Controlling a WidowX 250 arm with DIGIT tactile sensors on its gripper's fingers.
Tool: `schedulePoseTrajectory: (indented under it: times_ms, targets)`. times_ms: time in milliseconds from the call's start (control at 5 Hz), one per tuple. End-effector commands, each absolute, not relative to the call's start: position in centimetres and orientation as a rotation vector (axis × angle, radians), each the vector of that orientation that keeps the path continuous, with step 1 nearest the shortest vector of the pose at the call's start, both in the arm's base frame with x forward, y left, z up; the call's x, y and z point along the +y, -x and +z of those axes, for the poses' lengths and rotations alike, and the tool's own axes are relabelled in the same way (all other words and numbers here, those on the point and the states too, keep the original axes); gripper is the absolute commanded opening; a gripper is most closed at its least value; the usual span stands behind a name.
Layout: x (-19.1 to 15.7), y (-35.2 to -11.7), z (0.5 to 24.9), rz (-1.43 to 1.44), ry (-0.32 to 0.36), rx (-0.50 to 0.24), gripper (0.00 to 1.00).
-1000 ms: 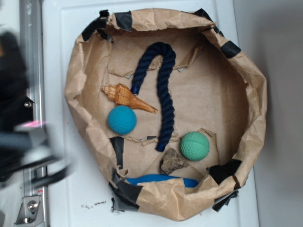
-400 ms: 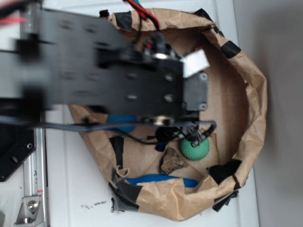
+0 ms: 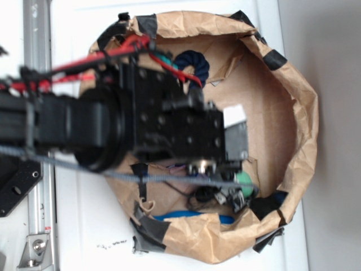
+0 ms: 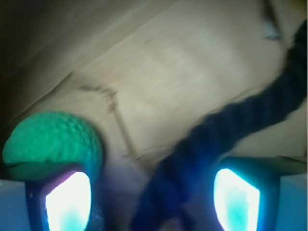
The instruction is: Grab the blue rope.
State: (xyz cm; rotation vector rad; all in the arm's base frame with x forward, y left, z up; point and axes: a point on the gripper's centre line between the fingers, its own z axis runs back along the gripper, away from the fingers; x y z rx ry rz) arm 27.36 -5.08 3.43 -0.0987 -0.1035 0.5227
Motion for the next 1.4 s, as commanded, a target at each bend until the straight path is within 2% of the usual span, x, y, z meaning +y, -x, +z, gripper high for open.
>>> schedulePoseTrajectory:
  times_ms: [0, 200, 400, 600, 800, 1000, 1200]
  targets:
    - [-6.7, -29.0, 2.4, 0.474, 0.156, -0.11, 0.0]
    - [-6.7, -28.2, 2.6, 0.444, 0.097, -0.102, 0.0]
    - [-5.6, -27.5, 4.9, 0.407, 0.048, -0.17, 0.0]
    - [-2.2, -27.0, 9.8, 0.409, 0.007, -0.325, 0.0]
    - [0.4, -25.9, 14.6, 0.474, 0.045, -0.404, 0.0]
    - [1.3, -25.3, 15.0, 0.589, 0.021, -0.378, 1.0]
    - [1.5, -25.6, 13.6, 0.613, 0.059, -0.328, 1.0]
